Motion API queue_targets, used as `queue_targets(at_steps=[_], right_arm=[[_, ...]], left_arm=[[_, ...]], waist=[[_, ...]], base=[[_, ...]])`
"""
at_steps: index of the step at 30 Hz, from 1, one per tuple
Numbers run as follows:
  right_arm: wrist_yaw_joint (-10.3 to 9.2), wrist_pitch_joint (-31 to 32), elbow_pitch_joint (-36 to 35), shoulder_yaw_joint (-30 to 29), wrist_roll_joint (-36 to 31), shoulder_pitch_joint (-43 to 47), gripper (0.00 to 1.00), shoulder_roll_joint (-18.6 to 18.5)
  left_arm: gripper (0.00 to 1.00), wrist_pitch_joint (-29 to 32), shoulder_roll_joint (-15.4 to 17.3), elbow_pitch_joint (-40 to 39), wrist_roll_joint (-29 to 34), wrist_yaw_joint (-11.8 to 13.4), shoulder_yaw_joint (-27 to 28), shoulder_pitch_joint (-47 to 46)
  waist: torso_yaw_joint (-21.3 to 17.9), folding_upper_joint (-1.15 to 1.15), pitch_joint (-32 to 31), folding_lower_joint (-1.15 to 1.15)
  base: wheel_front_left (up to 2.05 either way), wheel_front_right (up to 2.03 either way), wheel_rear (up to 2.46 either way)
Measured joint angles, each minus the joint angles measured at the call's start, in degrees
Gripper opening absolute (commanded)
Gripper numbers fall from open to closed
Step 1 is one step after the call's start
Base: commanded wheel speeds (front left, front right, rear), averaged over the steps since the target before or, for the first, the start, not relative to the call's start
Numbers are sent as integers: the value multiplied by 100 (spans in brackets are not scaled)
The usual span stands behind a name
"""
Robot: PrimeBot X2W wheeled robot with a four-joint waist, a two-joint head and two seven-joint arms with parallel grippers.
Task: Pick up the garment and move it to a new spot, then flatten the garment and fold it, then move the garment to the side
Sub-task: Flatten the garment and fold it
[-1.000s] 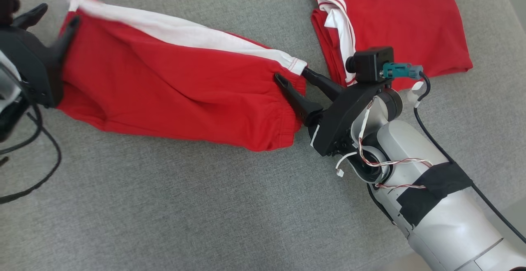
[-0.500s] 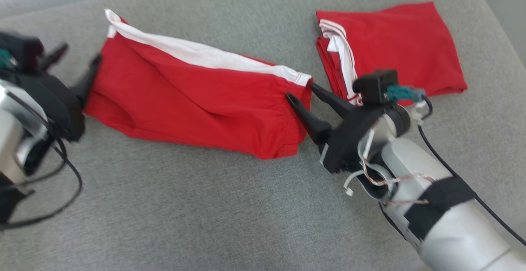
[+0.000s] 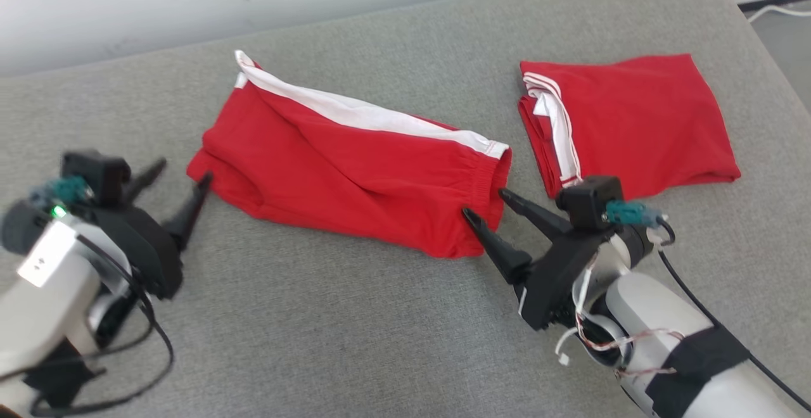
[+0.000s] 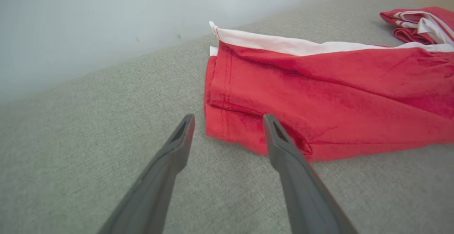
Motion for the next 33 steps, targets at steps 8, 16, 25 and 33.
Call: queue_targets(at_steps=[8, 16, 25, 33], right_arm=[[-15, -97, -397, 52, -83, 370, 100, -215], [-163, -101, -669, 124, -260, 460, 100, -276], [-314, -83, -868, 164, -293, 597, 100, -296], [-442, 18, -1076, 252, -400, 589, 100, -258]], left_arm=[[100, -160, -220, 7, -194, 0, -129, 411], [100, -310, -196, 189, -208, 0, -111, 359], [100, -410, -270, 300, -208, 0, -42, 15], [100, -401, -235, 586, -259, 0, -68, -71]], waist=[[164, 0, -93, 1], [176, 0, -20, 1], [63, 1, 98, 2], [-106, 1, 244, 2]], base=[[0, 0, 0], [0, 0, 0], [0, 0, 0], [0, 0, 0]])
